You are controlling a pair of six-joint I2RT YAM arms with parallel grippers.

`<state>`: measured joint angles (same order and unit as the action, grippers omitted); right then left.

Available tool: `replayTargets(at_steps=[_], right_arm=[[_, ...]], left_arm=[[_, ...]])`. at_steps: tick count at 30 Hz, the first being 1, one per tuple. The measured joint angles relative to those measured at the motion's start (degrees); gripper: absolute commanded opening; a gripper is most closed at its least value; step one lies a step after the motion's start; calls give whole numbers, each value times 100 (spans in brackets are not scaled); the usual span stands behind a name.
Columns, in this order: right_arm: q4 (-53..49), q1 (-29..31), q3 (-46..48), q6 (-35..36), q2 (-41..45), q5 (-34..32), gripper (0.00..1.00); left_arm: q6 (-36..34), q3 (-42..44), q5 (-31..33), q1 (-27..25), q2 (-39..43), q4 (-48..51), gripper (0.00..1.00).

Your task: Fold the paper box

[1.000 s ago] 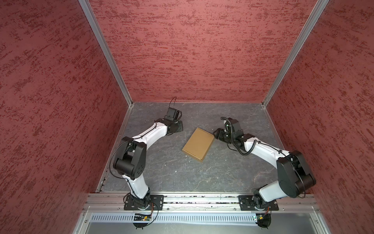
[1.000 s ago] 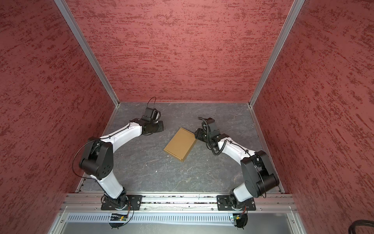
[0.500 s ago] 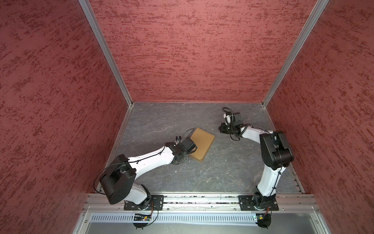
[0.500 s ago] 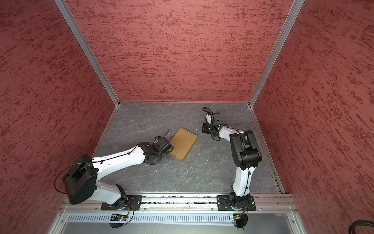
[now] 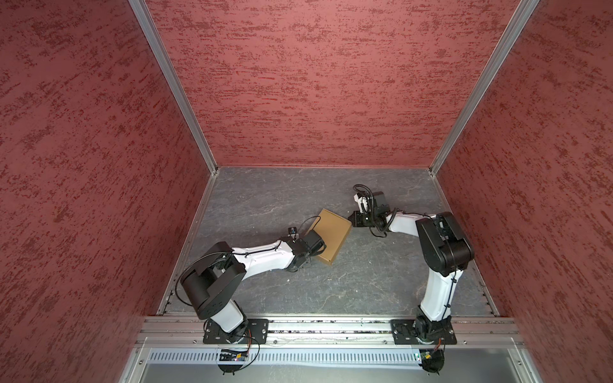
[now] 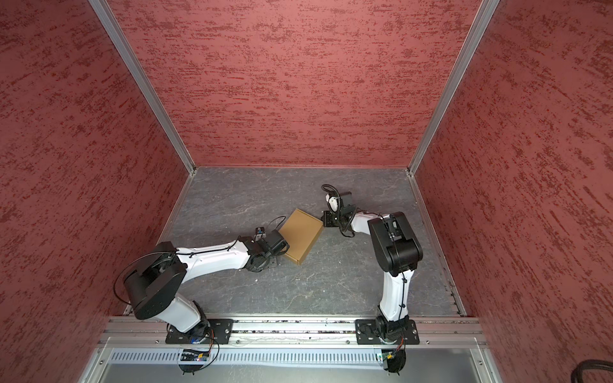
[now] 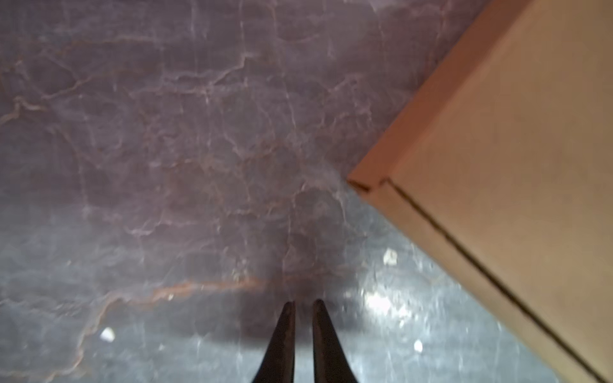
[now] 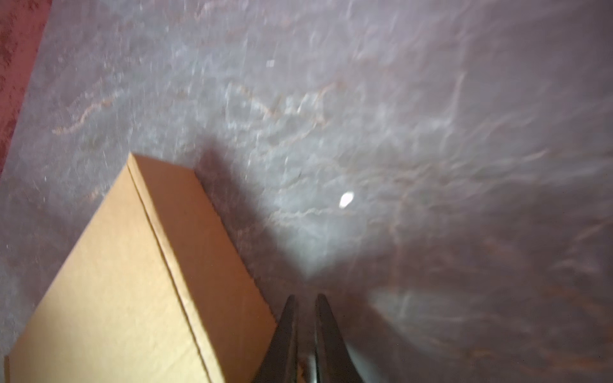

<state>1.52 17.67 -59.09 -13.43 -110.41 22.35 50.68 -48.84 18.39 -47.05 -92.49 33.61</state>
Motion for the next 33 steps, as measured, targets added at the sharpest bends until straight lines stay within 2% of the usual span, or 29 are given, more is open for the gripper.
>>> replayTargets(at_steps=[9, 17, 22, 26, 28, 30, 33], right_arm=[[334, 363, 1032, -219, 846, -28, 13], [380, 835, 1757, -522, 1591, -490, 16], [70, 892, 2074, -588, 2216, -824, 22], [-334, 927, 2092, -557, 2837, -1073, 32], [-494, 966, 2092, -540, 3117, -1224, 33], [-590, 992, 2092, -538, 3252, -1366, 29], [-662, 997, 2092, -564, 3215, -1504, 25]], left_arm=[[-385, -31, -44, 439, -205, -704, 14], [-726, -33, -52, 828, -243, -874, 14], [-903, 203, -208, 953, -28, -1043, 15], [-1073, 509, -343, 1368, 332, -1027, 18], [-1161, 610, -385, 1593, 522, -1021, 18], [-1224, 678, -420, 1773, 691, -1019, 17], [-1309, 693, -468, 1849, 859, -1012, 17]])
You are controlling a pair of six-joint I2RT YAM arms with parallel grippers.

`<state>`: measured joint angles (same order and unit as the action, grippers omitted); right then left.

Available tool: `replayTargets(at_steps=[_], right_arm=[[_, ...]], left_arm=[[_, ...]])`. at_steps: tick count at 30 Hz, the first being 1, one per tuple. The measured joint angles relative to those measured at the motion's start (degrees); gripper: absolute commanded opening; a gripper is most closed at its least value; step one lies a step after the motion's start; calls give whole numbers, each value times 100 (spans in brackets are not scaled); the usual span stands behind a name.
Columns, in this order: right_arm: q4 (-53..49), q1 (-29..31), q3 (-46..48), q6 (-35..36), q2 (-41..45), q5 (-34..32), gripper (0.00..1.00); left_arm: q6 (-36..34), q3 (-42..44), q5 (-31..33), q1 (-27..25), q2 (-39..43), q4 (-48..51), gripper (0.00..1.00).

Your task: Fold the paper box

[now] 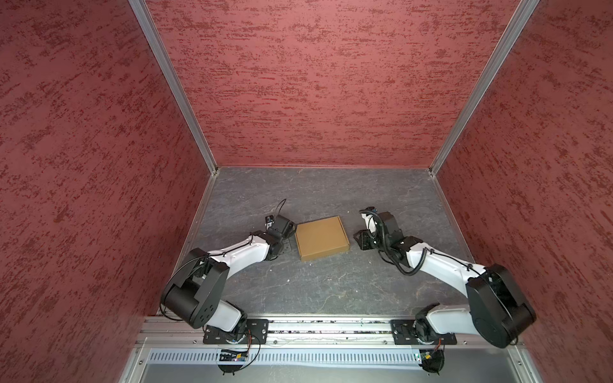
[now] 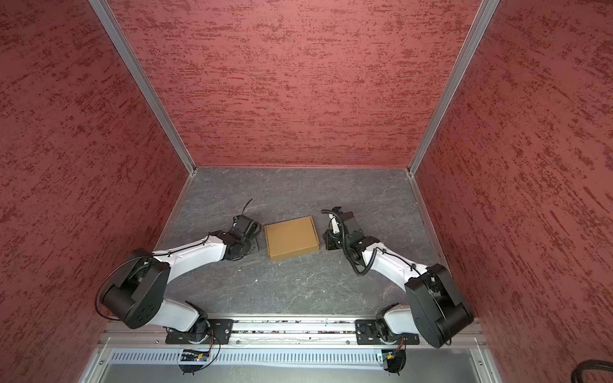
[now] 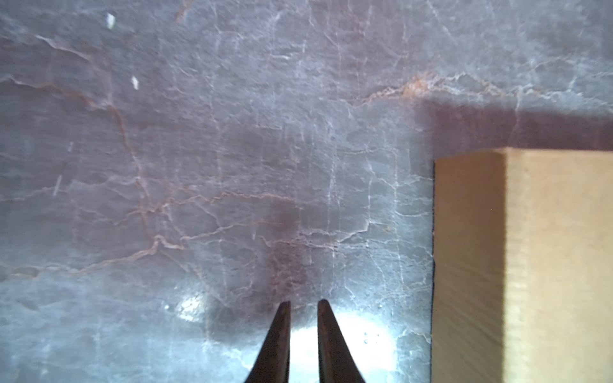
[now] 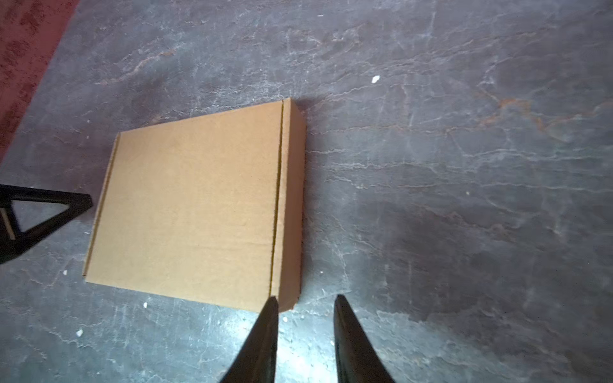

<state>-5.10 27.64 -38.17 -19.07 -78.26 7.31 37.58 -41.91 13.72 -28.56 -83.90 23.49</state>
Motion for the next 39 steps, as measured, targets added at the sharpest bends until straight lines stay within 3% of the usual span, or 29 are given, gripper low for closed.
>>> replayTargets(at_steps=[3, 7, 12, 19, 24, 32, 39], right_arm=[[-70, 2, -15, -22, -94, -20, 19], [-208, 107, -140, 26, -133, -103, 19], [-568, 542, -424, 175, -17, -330, 20], [-739, 645, -315, 9, 195, -765, 21], [-638, 505, -343, -114, -138, -798, 20], [-345, 15, -726, -199, -1392, -577, 19], [-48, -7, -999, -251, -1893, -323, 19]], left_arm=[[-52, 2, -42, -4, 118, 2, 17], [-219, -96, -203, 181, 94, 22, 17], [-638, -1123, -461, 579, -675, 68, 17], [-1141, -2516, -640, 636, -1591, 98, 15], [-1145, -2404, -608, 632, -1539, 282, 15], [-809, -1298, -546, 581, -813, 568, 15], [-610, -1132, -557, 424, -955, 492, 15]])
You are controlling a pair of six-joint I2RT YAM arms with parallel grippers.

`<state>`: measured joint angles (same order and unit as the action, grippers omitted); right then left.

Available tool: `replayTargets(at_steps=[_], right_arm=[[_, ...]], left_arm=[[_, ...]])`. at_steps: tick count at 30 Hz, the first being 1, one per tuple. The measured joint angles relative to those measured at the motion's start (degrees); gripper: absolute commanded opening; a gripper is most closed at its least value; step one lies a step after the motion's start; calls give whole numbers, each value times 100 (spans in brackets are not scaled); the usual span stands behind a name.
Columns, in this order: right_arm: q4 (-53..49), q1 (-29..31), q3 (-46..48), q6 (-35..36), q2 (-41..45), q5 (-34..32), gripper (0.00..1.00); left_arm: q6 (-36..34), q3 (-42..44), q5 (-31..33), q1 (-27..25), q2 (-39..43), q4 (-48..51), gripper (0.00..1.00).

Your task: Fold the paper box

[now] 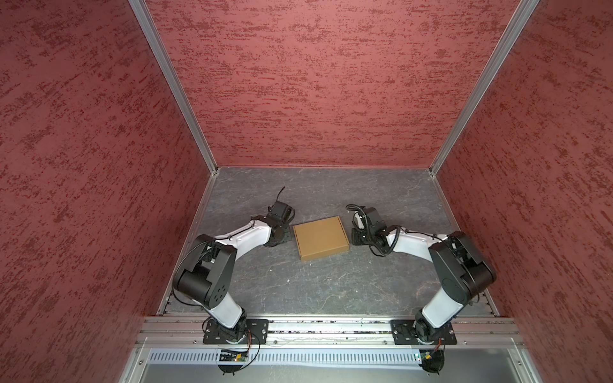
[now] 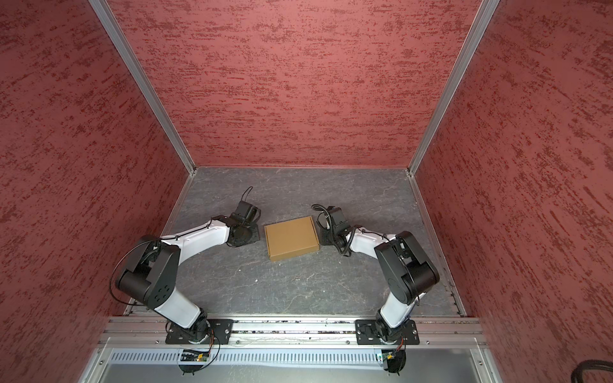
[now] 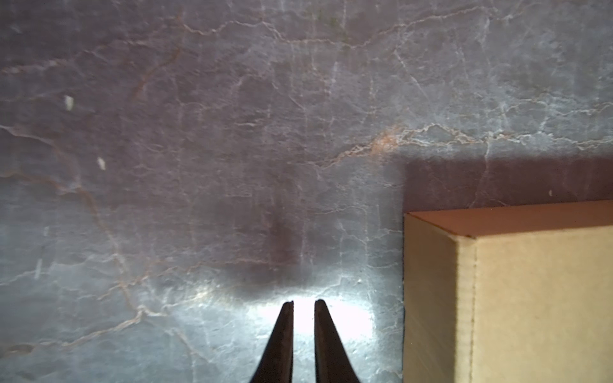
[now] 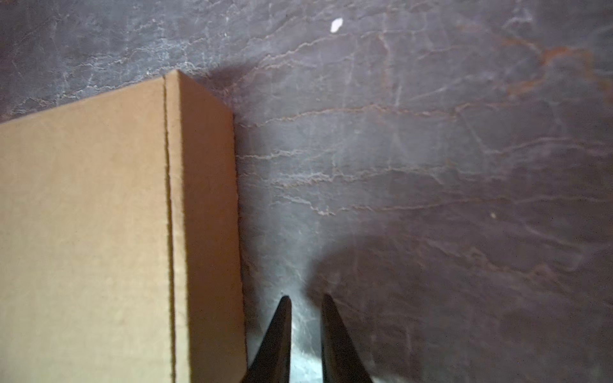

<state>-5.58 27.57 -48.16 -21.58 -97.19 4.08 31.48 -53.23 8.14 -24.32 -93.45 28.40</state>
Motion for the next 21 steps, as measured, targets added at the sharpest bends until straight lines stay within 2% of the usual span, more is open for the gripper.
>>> replayTargets(at_steps=[6, 14, 21], right_arm=[[164, 0, 0, -87, -70, 195, 19], [437, 28, 203, -216, -87, 483, 19], [514, 240, 564, -455, 223, 507, 19]], left_arm=[[116, -81, -28, -245, -369, -186, 14], [131, -313, -55, -278, -667, -387, 14], [131, -577, -55, -358, -920, -501, 14]])
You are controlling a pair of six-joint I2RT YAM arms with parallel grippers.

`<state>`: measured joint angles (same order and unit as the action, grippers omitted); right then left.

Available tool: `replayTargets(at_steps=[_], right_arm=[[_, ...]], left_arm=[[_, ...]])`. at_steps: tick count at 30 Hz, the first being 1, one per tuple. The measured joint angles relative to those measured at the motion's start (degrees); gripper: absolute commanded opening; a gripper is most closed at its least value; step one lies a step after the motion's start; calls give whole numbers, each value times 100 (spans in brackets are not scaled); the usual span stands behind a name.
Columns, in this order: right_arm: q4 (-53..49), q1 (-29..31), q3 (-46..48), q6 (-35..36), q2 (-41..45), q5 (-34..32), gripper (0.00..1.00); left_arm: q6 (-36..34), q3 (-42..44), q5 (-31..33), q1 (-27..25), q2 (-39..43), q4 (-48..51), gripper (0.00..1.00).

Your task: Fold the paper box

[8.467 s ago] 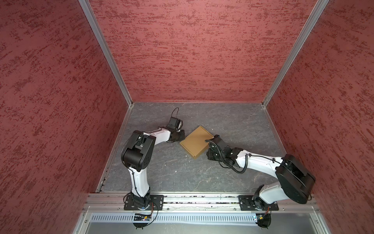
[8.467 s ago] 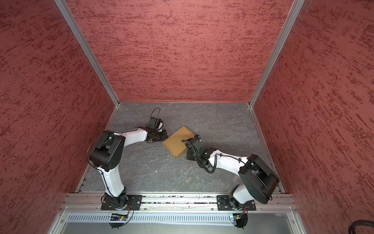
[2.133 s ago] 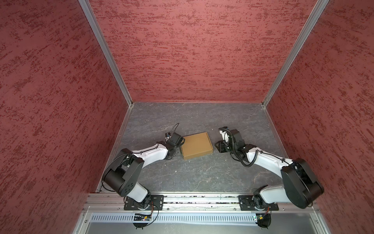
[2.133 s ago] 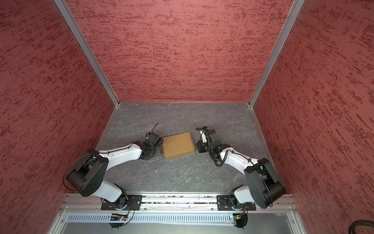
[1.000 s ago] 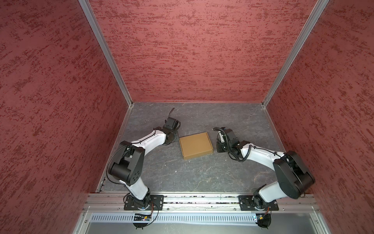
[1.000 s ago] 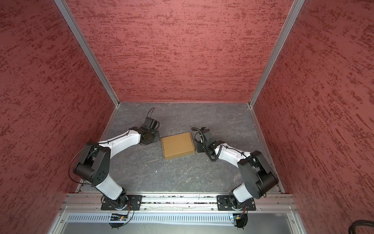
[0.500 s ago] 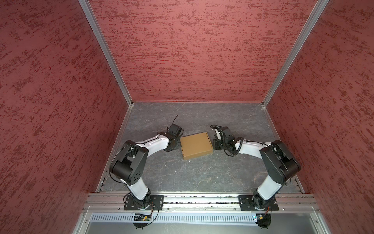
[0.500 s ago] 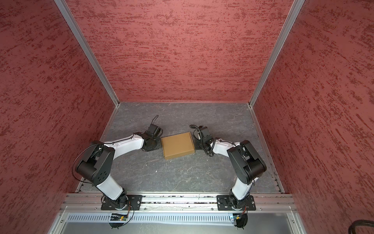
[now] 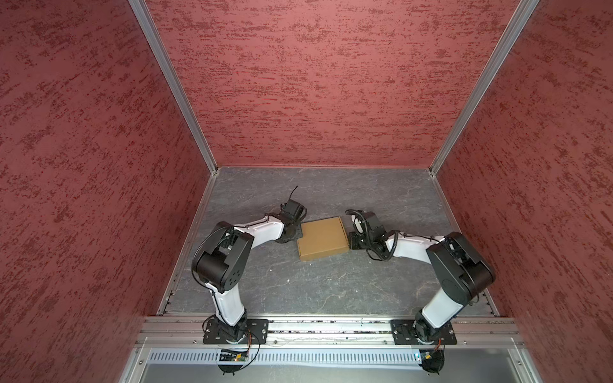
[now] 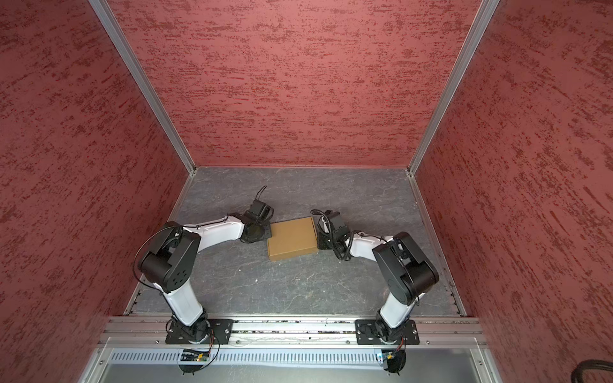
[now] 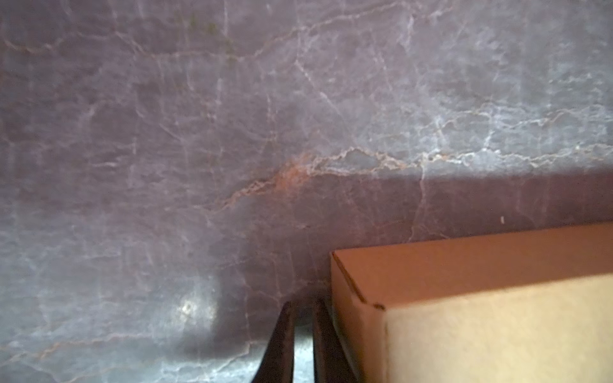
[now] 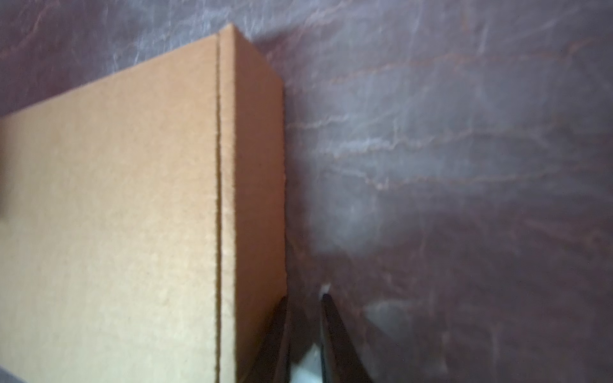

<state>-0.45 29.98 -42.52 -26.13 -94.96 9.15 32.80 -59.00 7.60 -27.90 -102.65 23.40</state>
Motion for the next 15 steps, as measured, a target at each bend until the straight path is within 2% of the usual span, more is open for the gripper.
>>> replayTargets(at_steps=[9, 15], right_arm=[[-87, 505, 664, -514, 710, -164, 20], [-295, 601, 859, -695, 1202, -492, 23]], left_arm=[[2, -114, 15, -26, -107, -70, 13], [2, -66, 9, -46, -63, -79, 13]])
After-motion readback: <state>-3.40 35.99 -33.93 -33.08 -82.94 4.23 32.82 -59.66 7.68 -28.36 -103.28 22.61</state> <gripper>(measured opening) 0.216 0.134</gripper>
